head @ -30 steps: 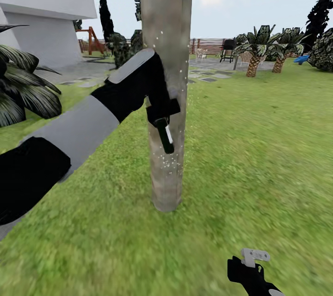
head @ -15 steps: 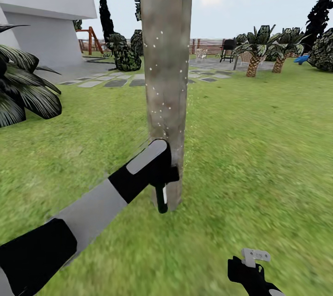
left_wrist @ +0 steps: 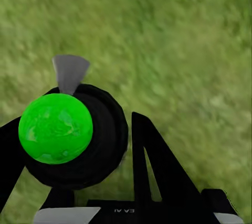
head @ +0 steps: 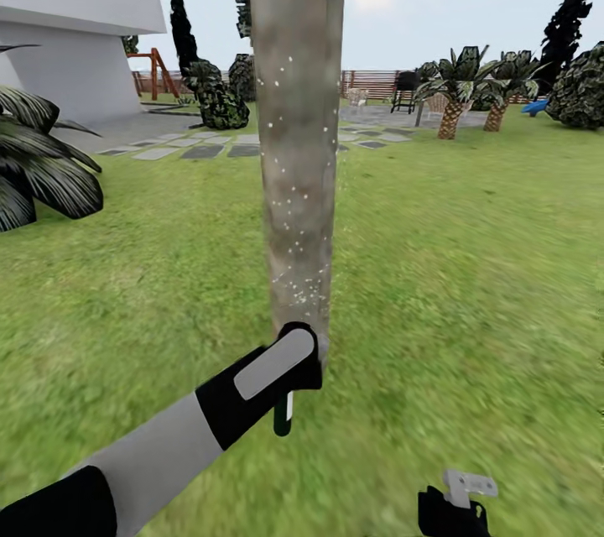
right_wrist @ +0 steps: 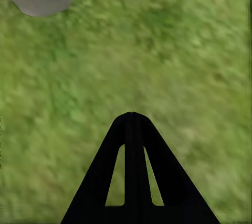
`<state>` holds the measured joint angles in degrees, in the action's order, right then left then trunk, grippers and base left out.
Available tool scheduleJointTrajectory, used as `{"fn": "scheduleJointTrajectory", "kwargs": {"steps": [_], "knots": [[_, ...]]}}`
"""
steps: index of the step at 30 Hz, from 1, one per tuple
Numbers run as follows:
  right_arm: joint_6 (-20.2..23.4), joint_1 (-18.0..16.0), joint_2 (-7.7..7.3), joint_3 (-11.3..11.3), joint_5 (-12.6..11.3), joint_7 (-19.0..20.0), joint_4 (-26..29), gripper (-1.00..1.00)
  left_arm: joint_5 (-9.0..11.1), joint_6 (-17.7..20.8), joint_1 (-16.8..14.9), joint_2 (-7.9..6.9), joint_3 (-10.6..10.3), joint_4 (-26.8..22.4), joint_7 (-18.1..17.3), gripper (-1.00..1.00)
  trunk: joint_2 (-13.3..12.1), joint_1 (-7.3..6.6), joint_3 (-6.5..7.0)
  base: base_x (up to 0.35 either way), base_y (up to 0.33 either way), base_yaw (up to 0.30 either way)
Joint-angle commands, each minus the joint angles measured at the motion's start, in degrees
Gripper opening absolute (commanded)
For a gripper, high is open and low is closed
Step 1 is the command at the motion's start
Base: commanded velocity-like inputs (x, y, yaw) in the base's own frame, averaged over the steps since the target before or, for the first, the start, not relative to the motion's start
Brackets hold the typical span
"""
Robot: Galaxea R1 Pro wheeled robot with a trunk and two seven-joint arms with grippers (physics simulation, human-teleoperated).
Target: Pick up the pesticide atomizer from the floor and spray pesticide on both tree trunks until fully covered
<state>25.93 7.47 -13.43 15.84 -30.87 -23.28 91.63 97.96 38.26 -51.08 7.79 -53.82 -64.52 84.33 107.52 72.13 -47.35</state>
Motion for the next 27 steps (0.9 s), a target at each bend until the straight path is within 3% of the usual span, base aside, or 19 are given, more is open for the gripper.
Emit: {"fn": "scheduleJointTrajectory", "kwargs": {"steps": [1, 12, 21, 27], "knots": [[0.1, 0.0, -0.07, 0.1, -0.5, -0.5, 0.1, -1.0, -0.2, 0.7, 0.4, -0.3, -0.1, -0.2, -0.2, -1.0, 0.0, 0.0, -0.04, 0.0, 0.291, -0.218], [0.1, 0.1, -0.23, 0.3, -0.5, -0.5, 0.1, -1.0, -0.9, 1.1, 1.0, -0.85, 0.0, -0.2, -3.8, -1.0, 0.0, 0.0, -0.04, 0.0, 0.327, -0.096], [0.1, 0.2, -0.24, 0.2, -0.5, -0.4, 0.1, -1.0, -0.9, 1.3, 1.0, -0.85, 0.0, -0.2, -5.0, -1.0, 0.0, 0.0, 0.15, 0.0, 0.333, -0.225], [0.1, 1.3, -0.22, 0.0, -0.5, -0.4, 0.1, -1.0, -0.9, 1.2, 1.0, -0.85, 0.1, -0.3, -8.6, -1.0, 0.0, 0.0, 0.32, 0.013, 0.333, -0.237]]}}
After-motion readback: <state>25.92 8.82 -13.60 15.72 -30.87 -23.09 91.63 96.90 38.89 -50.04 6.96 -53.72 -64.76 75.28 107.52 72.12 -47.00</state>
